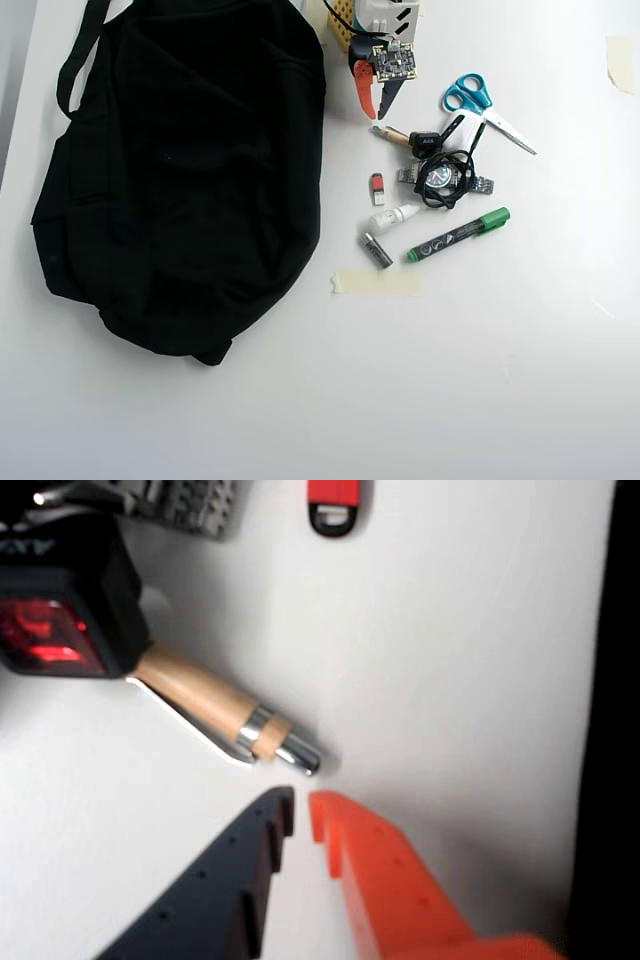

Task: Put the whiteboard marker into the black bag

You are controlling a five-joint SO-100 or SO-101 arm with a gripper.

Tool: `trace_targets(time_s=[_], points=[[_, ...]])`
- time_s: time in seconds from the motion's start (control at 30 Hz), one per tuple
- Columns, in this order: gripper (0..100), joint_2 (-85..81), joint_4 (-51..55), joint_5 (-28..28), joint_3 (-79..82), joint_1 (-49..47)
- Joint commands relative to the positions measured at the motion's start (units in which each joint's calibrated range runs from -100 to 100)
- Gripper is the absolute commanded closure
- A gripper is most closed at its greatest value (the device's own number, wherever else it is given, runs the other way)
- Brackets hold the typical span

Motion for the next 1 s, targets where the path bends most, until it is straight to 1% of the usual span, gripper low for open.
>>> trace_targets(time_s=[0.0,0.53,0.7,0.77,0.87,0.97], points=[[98,-1.09,1.49,0.30,0.98,-0.41],[98,-1.17,1.15,0.30,0.80,-0.41],[98,-1.09,-0.23,0.14,-5.85,1.01],[98,-0.92,-1.52,-0.75,-8.27,3.18],[98,-0.76,-0.66,-4.00,-14.56,4.53],[98,0.41,2.79,-5.79,-18.15,4.53]])
